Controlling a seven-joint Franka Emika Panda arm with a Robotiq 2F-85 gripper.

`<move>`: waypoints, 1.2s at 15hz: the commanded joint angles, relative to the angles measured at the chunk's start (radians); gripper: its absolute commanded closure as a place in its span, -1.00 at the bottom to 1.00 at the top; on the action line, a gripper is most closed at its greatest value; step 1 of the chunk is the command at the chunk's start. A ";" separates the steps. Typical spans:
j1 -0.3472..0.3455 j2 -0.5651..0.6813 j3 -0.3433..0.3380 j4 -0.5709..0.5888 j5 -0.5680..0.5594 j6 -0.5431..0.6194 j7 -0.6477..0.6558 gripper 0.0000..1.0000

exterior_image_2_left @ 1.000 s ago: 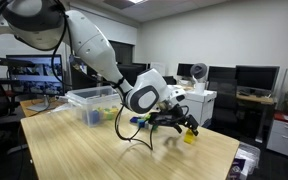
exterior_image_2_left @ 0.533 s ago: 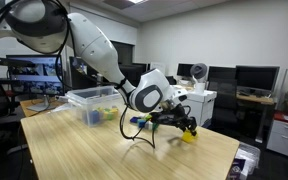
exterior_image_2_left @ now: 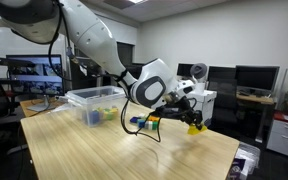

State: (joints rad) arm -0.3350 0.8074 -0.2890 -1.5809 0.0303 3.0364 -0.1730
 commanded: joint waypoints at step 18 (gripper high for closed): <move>-0.345 -0.995 0.901 -0.809 0.971 -0.510 -1.008 -0.21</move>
State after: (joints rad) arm -0.8388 -0.0461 0.8103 -2.3002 0.9299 2.6292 -1.1070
